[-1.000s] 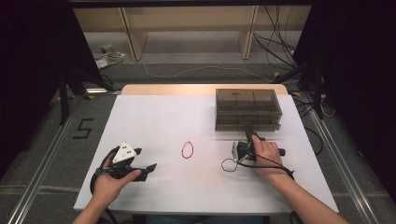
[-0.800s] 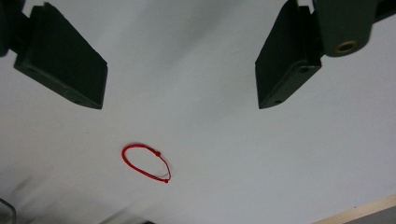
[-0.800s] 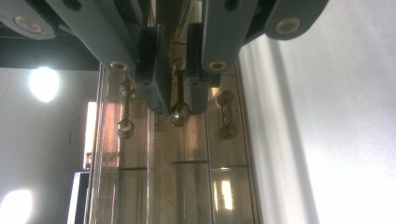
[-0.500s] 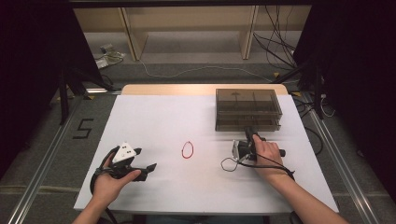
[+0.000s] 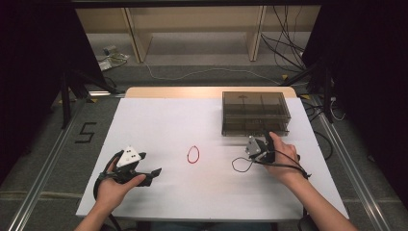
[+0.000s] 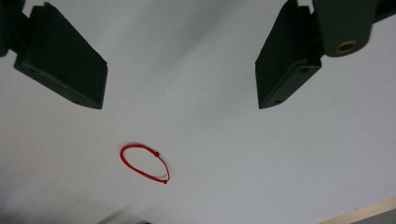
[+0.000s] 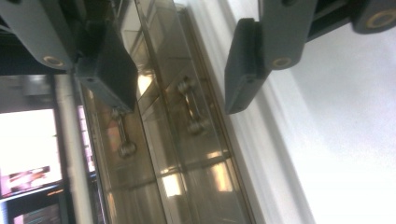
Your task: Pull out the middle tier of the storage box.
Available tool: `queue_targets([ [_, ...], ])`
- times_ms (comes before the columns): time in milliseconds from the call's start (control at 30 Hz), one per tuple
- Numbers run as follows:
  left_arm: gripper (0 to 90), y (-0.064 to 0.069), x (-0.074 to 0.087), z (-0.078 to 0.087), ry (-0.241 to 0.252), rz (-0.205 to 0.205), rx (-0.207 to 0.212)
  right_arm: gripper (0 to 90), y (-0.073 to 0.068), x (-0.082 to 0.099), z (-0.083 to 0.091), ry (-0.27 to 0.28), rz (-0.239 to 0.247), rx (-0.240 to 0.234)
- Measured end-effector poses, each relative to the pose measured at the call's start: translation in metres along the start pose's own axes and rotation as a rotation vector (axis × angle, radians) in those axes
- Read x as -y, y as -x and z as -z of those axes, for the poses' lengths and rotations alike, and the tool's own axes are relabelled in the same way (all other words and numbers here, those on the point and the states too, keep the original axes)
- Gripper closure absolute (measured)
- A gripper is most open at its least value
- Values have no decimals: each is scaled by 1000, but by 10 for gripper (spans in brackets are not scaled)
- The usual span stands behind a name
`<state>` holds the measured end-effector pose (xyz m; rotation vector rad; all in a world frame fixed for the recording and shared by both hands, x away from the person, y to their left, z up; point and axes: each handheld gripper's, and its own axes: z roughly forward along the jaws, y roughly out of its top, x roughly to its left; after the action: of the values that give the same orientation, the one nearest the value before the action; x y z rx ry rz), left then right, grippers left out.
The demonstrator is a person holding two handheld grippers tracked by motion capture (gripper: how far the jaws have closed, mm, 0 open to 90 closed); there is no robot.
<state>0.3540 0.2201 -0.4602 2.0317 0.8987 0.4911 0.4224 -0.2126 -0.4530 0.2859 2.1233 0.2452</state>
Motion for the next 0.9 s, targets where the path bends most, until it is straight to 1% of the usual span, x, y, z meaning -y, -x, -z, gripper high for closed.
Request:
queue_targets([
  [33,169,0,0,0,0,1,0,462,6,3,-1,0,-21,-35],
  [67,170,0,0,0,-1,1,0,497,10,5,-1,3,-26,-50],
  [100,170,0,0,0,-2,3,0,512,15,7,-2,10,-29,-83],
  [133,171,0,1,0,-1,5,0,512,21,10,-3,-2,-46,-119],
  [167,171,-1,1,1,0,7,-1,513,24,11,-4,-10,-56,-134],
  [200,171,-1,1,1,1,8,-2,514,28,14,-4,-17,-54,-149],
  [267,171,-1,1,1,1,8,-4,514,37,19,-7,-27,-42,-198],
  [300,171,-1,1,1,1,9,-3,520,40,20,-8,-33,-44,-208],
  [367,171,0,1,1,-1,5,-1,547,47,24,-10,-27,-50,-227],
  [467,171,0,1,0,-3,5,0,578,57,30,-12,-27,-25,-271],
  [533,171,1,1,0,-4,5,1,601,63,33,-15,-45,-8,-316],
  [667,171,1,1,0,-2,5,4,665,70,37,-19,-58,-9,-364],
  [767,172,1,1,-1,-3,7,5,701,74,38,-22,-68,14,-409],
  [900,172,1,1,-1,-6,6,6,745,78,39,-25,-62,46,-440],
])
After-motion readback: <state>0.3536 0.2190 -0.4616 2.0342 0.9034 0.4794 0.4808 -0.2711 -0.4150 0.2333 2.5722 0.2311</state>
